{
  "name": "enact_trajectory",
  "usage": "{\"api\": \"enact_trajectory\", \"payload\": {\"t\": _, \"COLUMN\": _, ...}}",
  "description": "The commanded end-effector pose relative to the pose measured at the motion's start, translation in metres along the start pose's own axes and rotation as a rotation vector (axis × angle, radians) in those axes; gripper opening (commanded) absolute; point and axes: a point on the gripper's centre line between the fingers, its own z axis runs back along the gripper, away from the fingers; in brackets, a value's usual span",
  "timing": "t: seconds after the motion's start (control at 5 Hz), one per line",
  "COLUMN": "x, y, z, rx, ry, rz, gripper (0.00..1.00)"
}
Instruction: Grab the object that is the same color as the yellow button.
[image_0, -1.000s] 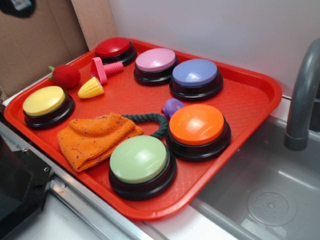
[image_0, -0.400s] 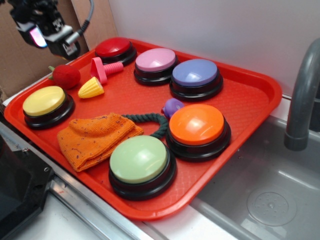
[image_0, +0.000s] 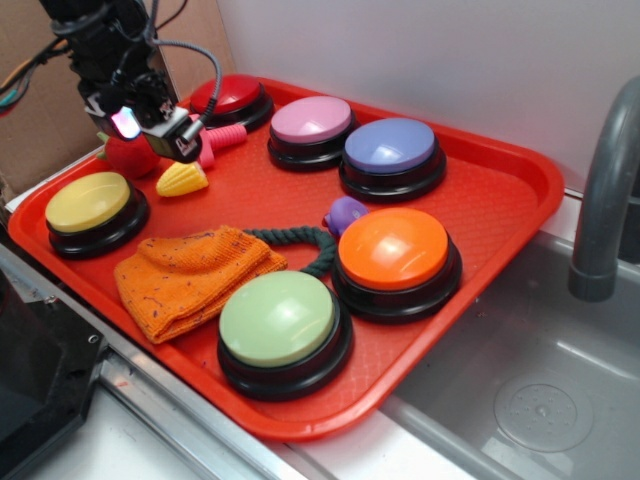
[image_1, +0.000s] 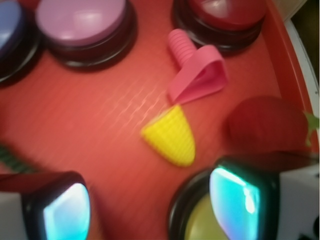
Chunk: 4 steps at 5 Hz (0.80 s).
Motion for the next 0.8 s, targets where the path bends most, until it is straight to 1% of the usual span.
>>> {"api": "enact_trajectory", "payload": {"t": 0.0, "x": 0.013, "y": 0.012, "z": -0.031, "rx": 0.028, "ry": 0.022, "rz": 0.022, "gripper": 1.0}}
{"api": "enact_trajectory", "payload": {"t": 0.2, "x": 0.015, "y": 0.012, "z": -0.043, "rx": 0.053, "ry": 0.025, "rz": 0.012, "gripper": 1.0}}
{"api": "enact_trajectory", "payload": {"t": 0.4, "x": 0.019, "y": 0.013, "z": -0.052, "rx": 0.064, "ry": 0.026, "rz": 0.005, "gripper": 1.0}}
{"api": "enact_trajectory", "payload": {"t": 0.6, "x": 0.02, "y": 0.013, "z": -0.057, "rx": 0.055, "ry": 0.025, "rz": 0.008, "gripper": 1.0}}
